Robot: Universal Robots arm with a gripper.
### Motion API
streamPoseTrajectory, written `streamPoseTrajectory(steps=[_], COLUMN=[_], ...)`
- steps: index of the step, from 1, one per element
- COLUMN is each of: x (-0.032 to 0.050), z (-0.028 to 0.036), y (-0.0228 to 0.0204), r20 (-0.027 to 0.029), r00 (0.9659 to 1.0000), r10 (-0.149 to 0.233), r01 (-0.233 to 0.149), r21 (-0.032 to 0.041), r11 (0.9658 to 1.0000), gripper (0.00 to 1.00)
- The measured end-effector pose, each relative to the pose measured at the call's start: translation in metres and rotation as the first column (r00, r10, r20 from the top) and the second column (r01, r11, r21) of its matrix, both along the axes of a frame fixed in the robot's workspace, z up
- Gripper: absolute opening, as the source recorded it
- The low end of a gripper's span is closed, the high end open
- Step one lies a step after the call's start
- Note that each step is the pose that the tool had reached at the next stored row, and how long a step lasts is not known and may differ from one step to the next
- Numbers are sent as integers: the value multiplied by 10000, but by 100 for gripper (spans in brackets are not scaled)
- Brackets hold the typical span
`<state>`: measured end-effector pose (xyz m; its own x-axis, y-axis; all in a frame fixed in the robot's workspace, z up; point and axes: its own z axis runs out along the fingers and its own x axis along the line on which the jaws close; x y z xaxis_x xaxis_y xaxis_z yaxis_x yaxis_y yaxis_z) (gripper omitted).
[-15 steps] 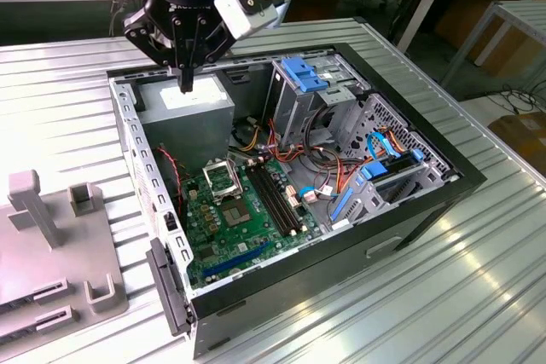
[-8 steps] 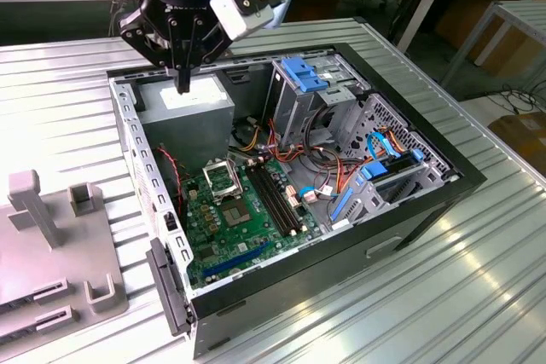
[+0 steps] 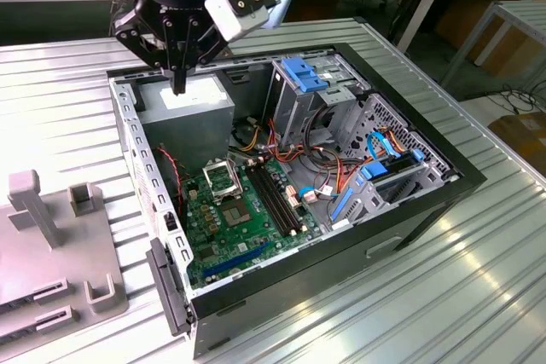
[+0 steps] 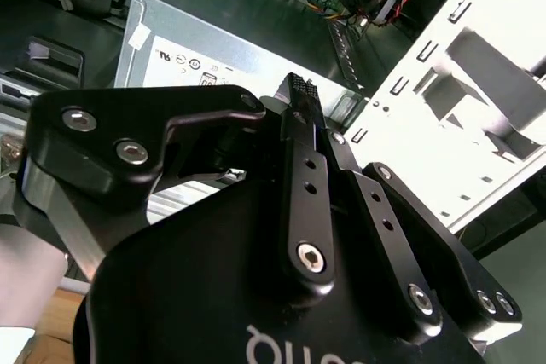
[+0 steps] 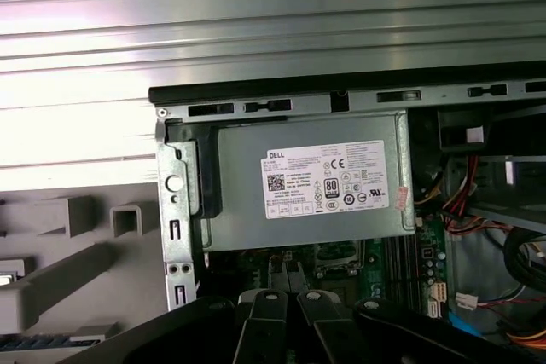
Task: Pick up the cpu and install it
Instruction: 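Reach for the cpu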
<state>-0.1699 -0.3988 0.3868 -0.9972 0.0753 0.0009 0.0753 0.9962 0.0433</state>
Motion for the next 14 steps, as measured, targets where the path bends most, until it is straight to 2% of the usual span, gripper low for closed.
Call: streamPoseTrajectory(steps=[14], x=[-57], z=[-6], y=[0], r20=[-31], r00=[10000], r10=[0], r01=[0], r21=[0], r11=[10000], gripper=[11])
